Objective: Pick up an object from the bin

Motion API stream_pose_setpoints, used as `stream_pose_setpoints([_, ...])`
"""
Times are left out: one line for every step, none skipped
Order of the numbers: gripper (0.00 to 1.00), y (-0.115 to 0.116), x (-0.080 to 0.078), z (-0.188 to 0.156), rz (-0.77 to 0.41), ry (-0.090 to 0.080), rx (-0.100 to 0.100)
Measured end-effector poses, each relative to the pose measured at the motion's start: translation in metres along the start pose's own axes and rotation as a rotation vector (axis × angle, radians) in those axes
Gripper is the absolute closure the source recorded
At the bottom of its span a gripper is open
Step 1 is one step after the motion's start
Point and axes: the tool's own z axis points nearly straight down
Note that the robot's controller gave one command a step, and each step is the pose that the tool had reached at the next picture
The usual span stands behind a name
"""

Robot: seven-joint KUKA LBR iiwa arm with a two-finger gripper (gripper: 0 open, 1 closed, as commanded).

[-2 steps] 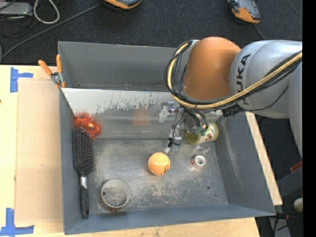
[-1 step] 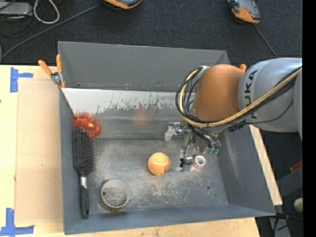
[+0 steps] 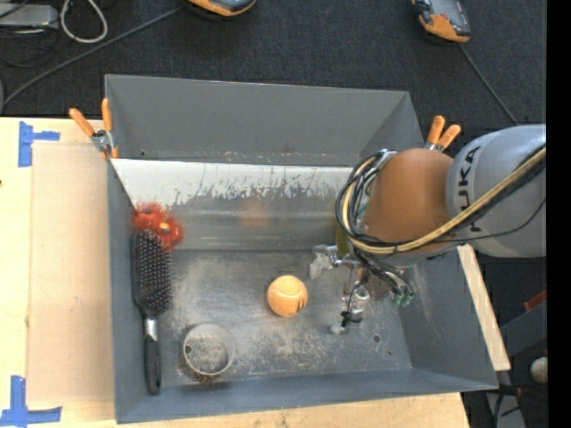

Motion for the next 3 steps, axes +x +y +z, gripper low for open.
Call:
stream_pose_setpoints([0.0, 0.062, 0.045, 0.02, -0.011, 0.009, 0.0])
stream_pose_setpoints([0.0, 0.069, -0.018, 0.016, 0.075, -0.007, 0.002])
stream_pose_setpoints([0.0, 0.095, -0.042, 0.018, -0.077, 0.004, -0.002])
